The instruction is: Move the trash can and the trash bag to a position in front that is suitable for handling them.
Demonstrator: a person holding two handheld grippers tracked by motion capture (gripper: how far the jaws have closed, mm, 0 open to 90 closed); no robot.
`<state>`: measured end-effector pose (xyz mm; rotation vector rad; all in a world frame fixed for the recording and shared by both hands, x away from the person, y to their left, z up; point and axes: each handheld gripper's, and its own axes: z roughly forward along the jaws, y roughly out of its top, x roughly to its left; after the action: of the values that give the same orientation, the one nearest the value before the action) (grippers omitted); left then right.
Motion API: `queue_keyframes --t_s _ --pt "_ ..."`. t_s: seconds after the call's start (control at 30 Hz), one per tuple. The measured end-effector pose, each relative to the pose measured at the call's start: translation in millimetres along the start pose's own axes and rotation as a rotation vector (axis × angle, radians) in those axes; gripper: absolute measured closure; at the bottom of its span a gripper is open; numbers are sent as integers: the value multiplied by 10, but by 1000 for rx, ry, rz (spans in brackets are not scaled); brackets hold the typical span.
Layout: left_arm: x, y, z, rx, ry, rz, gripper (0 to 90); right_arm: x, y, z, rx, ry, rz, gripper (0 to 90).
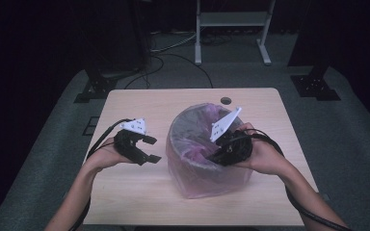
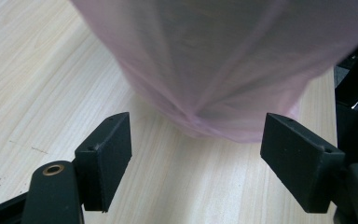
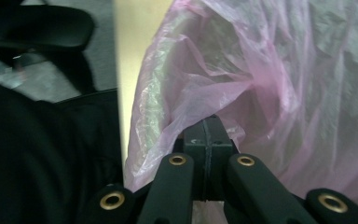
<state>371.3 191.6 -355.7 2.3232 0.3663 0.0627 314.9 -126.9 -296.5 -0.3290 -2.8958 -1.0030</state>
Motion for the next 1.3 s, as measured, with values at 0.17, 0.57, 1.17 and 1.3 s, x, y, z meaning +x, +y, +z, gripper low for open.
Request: queue_keyframes --t_s 0.17,0.57,1.17,1.3 --pt "-20 -10 -10 -3 -3 2 226 -47 24 -104 -14 -4 1 900" --pt "-14 -50 -56 -10 6 -5 198 -467 391 110 113 -100 11 895" --pt "-62 -47 -161 -34 14 16 194 -1024 729 573 188 -166 34 879" --pt "-82 -38 -157 -32 15 23 193 -901 689 373 130 -171 26 837"
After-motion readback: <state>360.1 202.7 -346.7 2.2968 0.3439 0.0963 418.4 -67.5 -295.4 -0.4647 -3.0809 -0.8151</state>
